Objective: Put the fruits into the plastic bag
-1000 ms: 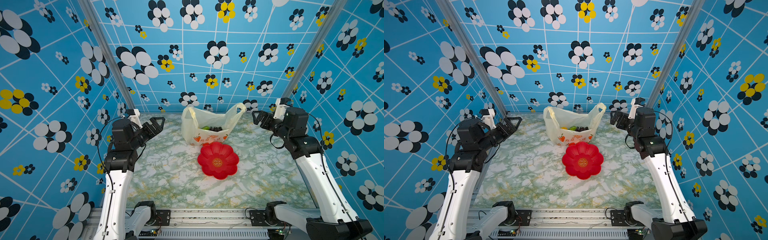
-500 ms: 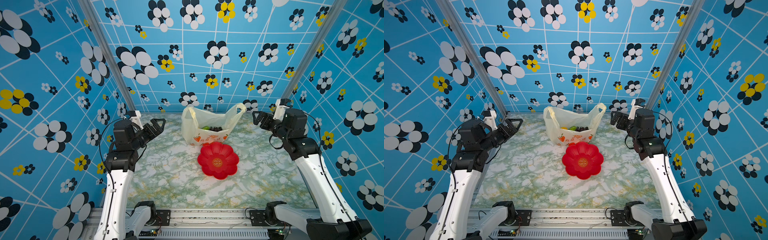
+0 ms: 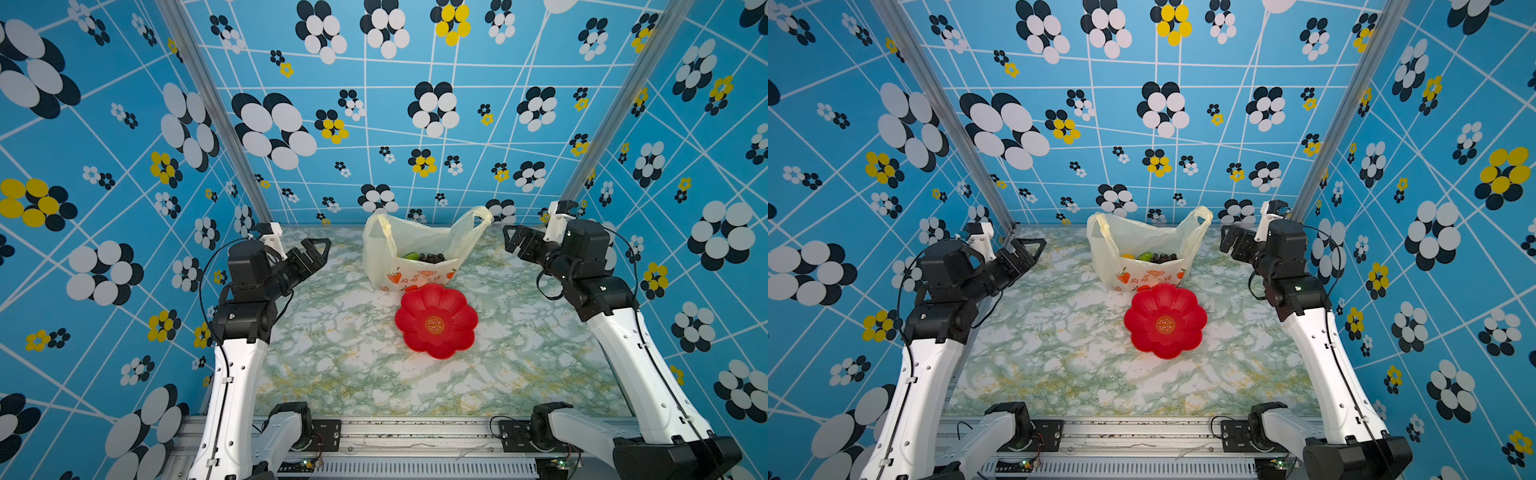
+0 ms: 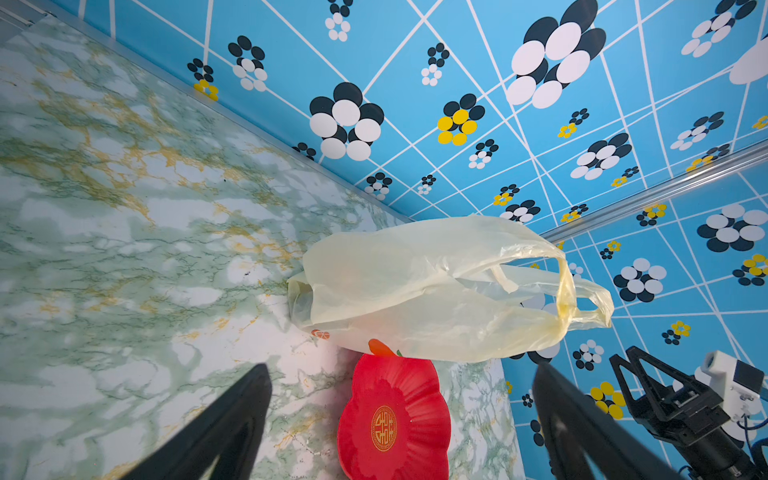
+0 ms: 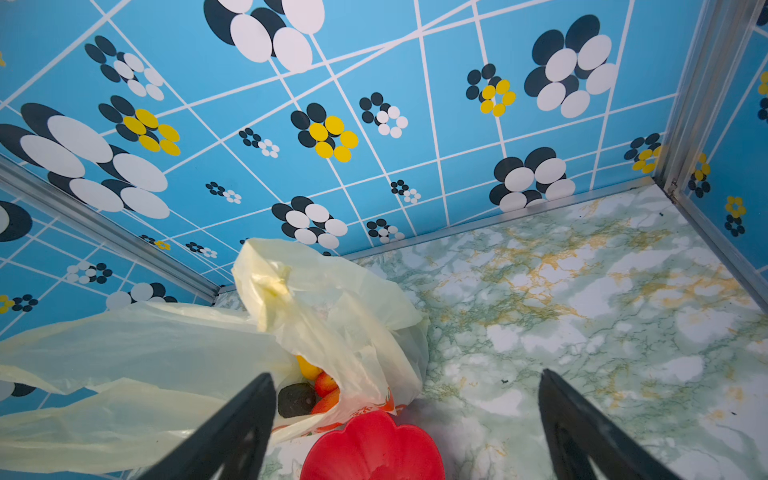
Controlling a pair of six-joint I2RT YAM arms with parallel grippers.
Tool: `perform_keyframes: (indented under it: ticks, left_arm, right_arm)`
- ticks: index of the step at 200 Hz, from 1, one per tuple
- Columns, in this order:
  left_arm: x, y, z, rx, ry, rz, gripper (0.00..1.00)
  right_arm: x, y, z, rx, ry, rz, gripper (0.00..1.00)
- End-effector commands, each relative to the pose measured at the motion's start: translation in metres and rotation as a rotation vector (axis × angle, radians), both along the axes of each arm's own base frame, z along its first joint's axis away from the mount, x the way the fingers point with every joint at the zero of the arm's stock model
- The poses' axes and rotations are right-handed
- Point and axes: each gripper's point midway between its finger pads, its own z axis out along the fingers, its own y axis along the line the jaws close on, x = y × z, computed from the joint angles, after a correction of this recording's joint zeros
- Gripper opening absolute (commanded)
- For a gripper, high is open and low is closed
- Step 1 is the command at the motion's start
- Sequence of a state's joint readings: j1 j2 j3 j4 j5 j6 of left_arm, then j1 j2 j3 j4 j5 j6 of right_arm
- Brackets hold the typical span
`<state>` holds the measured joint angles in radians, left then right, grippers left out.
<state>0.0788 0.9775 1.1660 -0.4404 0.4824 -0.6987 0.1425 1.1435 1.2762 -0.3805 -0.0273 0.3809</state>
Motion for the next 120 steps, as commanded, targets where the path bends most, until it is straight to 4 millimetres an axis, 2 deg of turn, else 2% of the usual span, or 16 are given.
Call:
perform_keyframes:
  ticks: [1,24,40,56,83,86,91,109,120]
  left_arm:
    - [-0.001,0.005,-0.001,0.014,-0.019,0.018,0.99]
    - [0.003,0.017,-0.015,0.084,-0.021,0.072,0.99]
    - [0.009,0.037,-0.044,0.150,0.017,0.171,0.99]
    - [0.010,0.061,-0.078,0.209,0.073,0.299,0.99]
    - [0.005,0.082,-0.123,0.340,0.032,0.388,0.99]
    - [0.003,0.085,-0.127,0.352,0.025,0.404,0.99]
    - [0.001,0.089,-0.135,0.377,0.018,0.424,0.99]
    - [0.000,0.096,-0.156,0.484,-0.035,0.436,0.99]
    - [0.000,0.098,-0.169,0.482,-0.023,0.447,0.99]
  right_arm:
    - [0.000,-0.004,0.001,-0.024,-0.032,-0.018,0.99]
    - [0.005,-0.009,-0.012,-0.102,-0.044,-0.028,0.99]
    - [0.012,-0.019,-0.037,-0.217,-0.040,-0.056,0.99]
    - [0.015,-0.030,-0.074,-0.324,-0.031,-0.079,0.99]
    - [0.012,-0.035,-0.141,-0.361,0.049,-0.058,0.99]
    - [0.013,-0.046,-0.150,-0.357,0.068,-0.082,0.99]
    - [0.013,-0.049,-0.163,-0.352,0.083,-0.082,0.99]
    - [0.018,-0.054,-0.199,-0.350,0.049,-0.078,0.99]
    - [0.020,-0.056,-0.218,-0.356,0.023,-0.072,0.99]
